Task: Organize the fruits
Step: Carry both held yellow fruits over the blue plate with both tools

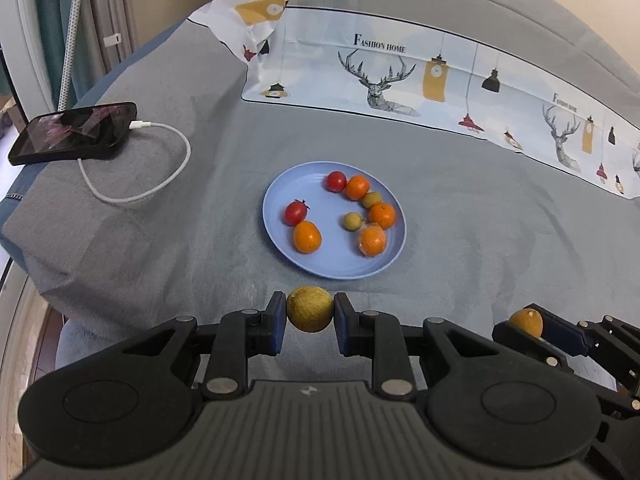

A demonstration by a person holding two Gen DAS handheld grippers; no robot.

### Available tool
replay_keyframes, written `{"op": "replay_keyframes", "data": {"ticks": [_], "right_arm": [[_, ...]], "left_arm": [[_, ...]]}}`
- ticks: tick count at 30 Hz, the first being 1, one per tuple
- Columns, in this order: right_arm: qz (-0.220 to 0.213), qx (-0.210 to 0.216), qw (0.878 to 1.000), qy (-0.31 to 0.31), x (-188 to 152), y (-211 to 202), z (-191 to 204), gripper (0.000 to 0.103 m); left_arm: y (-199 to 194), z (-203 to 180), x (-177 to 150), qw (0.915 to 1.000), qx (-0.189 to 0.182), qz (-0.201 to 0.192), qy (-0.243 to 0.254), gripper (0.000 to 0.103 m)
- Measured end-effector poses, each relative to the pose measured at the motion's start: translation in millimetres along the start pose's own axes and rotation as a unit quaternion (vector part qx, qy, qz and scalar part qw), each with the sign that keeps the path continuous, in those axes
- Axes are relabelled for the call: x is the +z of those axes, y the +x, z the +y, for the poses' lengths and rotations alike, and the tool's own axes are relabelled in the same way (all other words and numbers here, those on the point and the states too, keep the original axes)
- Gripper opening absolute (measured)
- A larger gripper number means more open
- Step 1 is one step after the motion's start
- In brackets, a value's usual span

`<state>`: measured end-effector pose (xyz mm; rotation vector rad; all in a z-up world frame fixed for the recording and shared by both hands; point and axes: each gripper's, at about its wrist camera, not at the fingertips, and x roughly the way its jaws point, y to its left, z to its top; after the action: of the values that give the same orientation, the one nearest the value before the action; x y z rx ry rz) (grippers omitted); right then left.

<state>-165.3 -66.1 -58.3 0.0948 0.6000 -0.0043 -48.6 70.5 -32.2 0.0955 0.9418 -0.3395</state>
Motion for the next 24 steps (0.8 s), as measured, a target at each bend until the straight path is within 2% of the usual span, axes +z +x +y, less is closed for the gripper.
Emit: {"op": "replay_keyframes", "data": {"ticks": [11, 18, 24], "right_arm": [[0.029, -0.001, 1.000, 0.000, 29, 74, -9, 0.030], [0.064, 0.005, 0.998, 0.023, 48, 139, -18, 0.030], [0.086, 0.005, 0.996, 0.016, 58, 193, -25, 0.030]], "left_arm": [[50, 9, 49, 0.9997, 0.011, 0.018, -0.013, 0.028], [98, 7, 86, 0.9994, 0.013, 0.030, -0.010, 0.028], [145, 5, 105, 0.9984, 0.015, 0.055, 0.000, 0.028]]}}
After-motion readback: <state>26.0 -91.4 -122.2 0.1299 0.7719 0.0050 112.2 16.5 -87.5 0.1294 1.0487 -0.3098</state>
